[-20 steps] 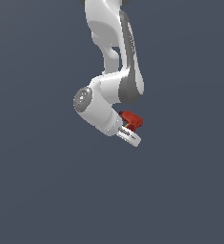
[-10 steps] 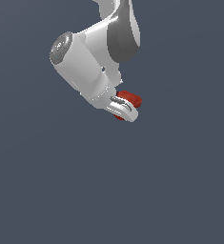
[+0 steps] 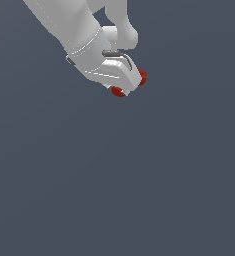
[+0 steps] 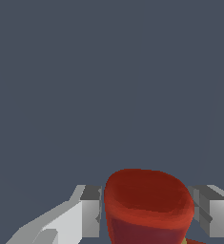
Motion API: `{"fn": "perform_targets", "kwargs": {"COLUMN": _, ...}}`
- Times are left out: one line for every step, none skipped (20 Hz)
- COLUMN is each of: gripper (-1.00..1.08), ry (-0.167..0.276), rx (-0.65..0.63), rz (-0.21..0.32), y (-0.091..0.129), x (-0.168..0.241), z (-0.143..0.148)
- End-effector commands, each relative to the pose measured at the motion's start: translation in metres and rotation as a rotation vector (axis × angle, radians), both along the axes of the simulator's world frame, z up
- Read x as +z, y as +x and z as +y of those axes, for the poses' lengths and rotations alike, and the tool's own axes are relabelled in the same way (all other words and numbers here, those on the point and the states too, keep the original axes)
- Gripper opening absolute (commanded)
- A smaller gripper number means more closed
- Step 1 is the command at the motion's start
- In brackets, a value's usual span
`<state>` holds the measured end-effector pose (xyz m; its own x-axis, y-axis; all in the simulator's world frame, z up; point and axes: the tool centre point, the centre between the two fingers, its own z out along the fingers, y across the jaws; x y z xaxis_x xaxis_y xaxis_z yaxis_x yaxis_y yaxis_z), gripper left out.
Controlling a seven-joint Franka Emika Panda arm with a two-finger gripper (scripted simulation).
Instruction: Pick up the object and move it to a goal position.
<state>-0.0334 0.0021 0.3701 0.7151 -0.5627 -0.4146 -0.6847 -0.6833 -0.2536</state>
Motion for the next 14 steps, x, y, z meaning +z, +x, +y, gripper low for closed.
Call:
{"fn": "perform_targets", "kwargs": {"gripper": -1.00, "ry": 0.000, "rx": 0.001, "rz": -0.001, "y": -0.004, "x": 0.029, "z": -0.006}}
{"fn": "perform_targets", "kwargs": {"gripper": -1.00, "ry": 0.000, "rx": 0.001, "rz": -0.001, "y": -0.006, "x": 0.039, "z": -0.008}}
{"fn": "perform_targets", "kwargs": {"gripper": -1.00, "ry": 0.000, "rx": 0.001, "rz": -0.001, "y": -0.007, "x": 0.049, "z": -0.010}}
{"fn": "perform_targets", "kwargs": {"gripper": -1.00, "ry": 0.000, "rx": 0.001, "rz": -0.001, "y": -0.008, "x": 0.057, "z": -0.012}}
{"fn": "perform_targets", "kwargs": {"gripper": -1.00, "ry": 0.000, "rx": 0.001, "rz": -0.001, "y": -0.009, "x": 0.065, "z": -0.014}}
{"fn": "perform_targets", "kwargs": {"gripper": -1.00, "ry": 0.000, "rx": 0.001, "rz": -0.001, "y": -0.010, "x": 0.073, "z": -0.016}}
{"fn": "perform_targets", "kwargs": {"gripper": -1.00, "ry": 0.000, "rx": 0.001, "rz": -0.001, "y": -0.011, "x": 0.080, "z": -0.017}}
{"fn": "perform_targets", "kwargs": {"gripper": -1.00, "ry": 0.001, "rx": 0.002, "rz": -0.001, "y": -0.011, "x": 0.086, "z": -0.019}}
{"fn": "perform_targets", "kwargs": {"gripper": -1.00, "ry": 0.001, "rx": 0.002, "rz": -0.001, "y": -0.012, "x": 0.092, "z": -0.020}}
{"fn": "perform_targets", "kwargs": {"gripper": -1.00, "ry": 0.002, "rx": 0.002, "rz": -0.001, "y": -0.012, "x": 0.097, "z": -0.022}}
{"fn": "perform_targets", "kwargs": {"gripper": -1.00, "ry": 0.002, "rx": 0.002, "rz": -0.001, "y": -0.013, "x": 0.102, "z": -0.022}}
{"fn": "perform_targets", "kwargs": {"gripper": -1.00, "ry": 0.002, "rx": 0.002, "rz": -0.001, "y": -0.013, "x": 0.106, "z": -0.024}}
{"fn": "perform_targets", "kwargs": {"gripper": -1.00, "ry": 0.002, "rx": 0.002, "rz": -0.001, "y": -0.013, "x": 0.109, "z": -0.024}}
{"fn": "perform_targets", "kwargs": {"gripper": -1.00, "ry": 0.002, "rx": 0.002, "rz": -0.001, "y": -0.013, "x": 0.113, "z": -0.025}}
